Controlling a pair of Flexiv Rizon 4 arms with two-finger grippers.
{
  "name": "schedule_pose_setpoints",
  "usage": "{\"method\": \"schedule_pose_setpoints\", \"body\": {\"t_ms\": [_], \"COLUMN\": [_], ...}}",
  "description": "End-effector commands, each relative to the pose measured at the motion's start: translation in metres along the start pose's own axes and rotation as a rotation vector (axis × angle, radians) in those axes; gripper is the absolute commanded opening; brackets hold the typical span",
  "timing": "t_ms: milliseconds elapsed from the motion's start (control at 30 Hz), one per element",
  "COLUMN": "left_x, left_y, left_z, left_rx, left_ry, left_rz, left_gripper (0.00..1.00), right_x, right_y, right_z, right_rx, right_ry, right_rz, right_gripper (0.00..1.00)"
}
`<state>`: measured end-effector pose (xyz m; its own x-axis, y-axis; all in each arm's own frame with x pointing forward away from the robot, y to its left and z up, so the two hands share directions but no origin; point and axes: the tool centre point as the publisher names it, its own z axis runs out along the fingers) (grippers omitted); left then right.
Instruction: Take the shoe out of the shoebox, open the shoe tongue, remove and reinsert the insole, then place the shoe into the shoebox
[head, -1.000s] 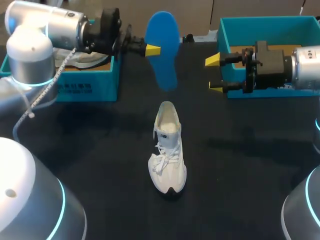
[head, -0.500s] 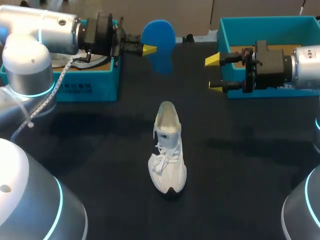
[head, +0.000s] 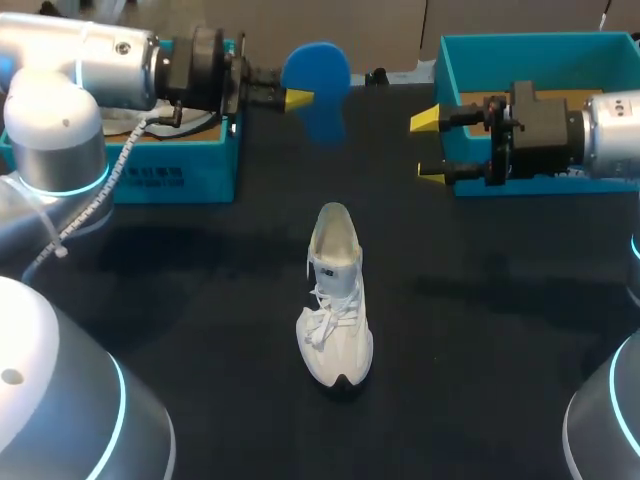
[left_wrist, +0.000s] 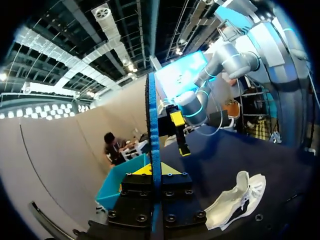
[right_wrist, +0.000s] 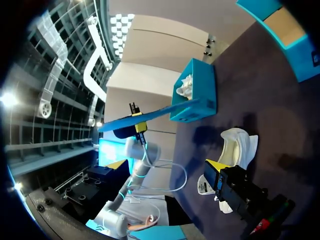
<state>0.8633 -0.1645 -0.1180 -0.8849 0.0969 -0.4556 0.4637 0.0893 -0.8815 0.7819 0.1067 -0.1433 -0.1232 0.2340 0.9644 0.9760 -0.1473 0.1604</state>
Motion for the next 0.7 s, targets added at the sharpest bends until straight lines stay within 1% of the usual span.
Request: {"method": "schedule_pose_setpoints", "body": {"t_ms": [33,100,133,167,200,233,300,333,433,500,600,667,700], "left_x": [0.003,0.005,0.006,0.006,0.006,0.007,0.009,0.010,0.014,0.015,0.019,0.019,0.019], "left_y": [0.014,0.015,0.015,0.014,0.015,0.016,0.016,0.017,0.018,0.018,0.020,0.023,0.025], "left_z": [0.001,0.000,0.000,-0.001,-0.001,0.000,0.000,0.000,0.000,0.000,0.000,0.000,0.001], "left_rx": [0.026,0.046,0.060,0.071,0.055,0.045,0.039,0.038,0.020,0.002,-0.033,-0.058,-0.084], "left_ry": [-0.036,-0.030,-0.044,-0.057,-0.056,-0.052,-0.058,-0.054,-0.056,-0.089,-0.116,-0.142,-0.149], "left_rz": [0.338,0.452,0.486,0.585,0.630,0.737,0.831,0.914,1.003,1.068,1.292,1.359,1.400], "left_gripper": [0.00,0.00,0.00,0.00,0.00,0.00,0.00,0.00,0.00,0.00,0.00,0.00,0.00], "right_x": [0.000,0.000,0.000,0.000,0.000,0.000,0.000,0.000,0.000,0.000,0.000,0.000,0.000], "right_y": [0.000,0.000,0.000,0.000,0.000,0.000,0.000,0.000,0.000,0.000,0.000,0.000,0.000], "right_z": [0.001,0.001,0.001,0.001,0.001,0.001,0.001,0.001,0.001,0.001,0.001,0.001,0.001], "right_rx": [-0.002,-0.002,-0.002,-0.002,-0.002,-0.002,-0.002,-0.002,-0.002,-0.002,-0.002,-0.002,-0.002], "right_ry": [-0.002,-0.002,-0.002,-0.002,-0.002,-0.002,-0.002,-0.002,-0.002,-0.002,-0.002,-0.002,-0.002], "right_rz": [0.001,0.001,0.001,0.001,0.001,0.001,0.001,0.001,0.001,0.001,0.001,0.001,0.001], "right_gripper": [1.00,1.00,1.00,1.00,1.00,1.00,1.00,1.00,1.00,1.00,1.00,1.00,1.00]}}
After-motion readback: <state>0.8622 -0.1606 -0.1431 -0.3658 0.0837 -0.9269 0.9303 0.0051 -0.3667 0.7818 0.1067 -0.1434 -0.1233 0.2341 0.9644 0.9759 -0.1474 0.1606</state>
